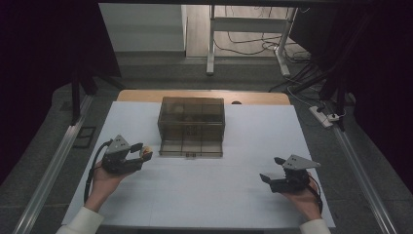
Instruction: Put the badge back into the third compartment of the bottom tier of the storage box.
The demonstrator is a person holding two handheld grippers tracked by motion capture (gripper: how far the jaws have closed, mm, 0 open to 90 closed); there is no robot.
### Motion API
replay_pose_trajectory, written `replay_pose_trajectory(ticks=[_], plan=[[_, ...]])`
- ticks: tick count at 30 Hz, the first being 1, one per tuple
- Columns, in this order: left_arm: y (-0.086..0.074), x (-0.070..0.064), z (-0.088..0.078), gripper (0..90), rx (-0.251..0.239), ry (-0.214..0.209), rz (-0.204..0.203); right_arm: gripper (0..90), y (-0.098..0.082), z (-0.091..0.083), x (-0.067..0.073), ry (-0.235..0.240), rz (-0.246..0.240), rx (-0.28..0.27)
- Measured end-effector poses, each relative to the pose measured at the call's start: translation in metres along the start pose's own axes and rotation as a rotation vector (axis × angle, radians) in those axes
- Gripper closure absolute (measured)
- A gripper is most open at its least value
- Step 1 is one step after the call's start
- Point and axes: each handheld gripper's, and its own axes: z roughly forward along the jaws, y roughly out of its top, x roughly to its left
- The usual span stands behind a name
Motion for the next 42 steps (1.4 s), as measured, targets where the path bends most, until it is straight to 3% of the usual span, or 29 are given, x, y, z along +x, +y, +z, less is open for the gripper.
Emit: replay_pose_trajectory(ticks=[26,42], plan=[[0.025,-0.020,0.024,46.3,-0.023,-0.046,0.051,15.7,0.000,-0.001,0.000,-0.001,0.005,-0.007],[0.038,-0.034,0.041,46.3,-0.013,-0.081,0.087,15.8,0.001,-0.001,-0.001,-0.001,0.007,-0.009]])
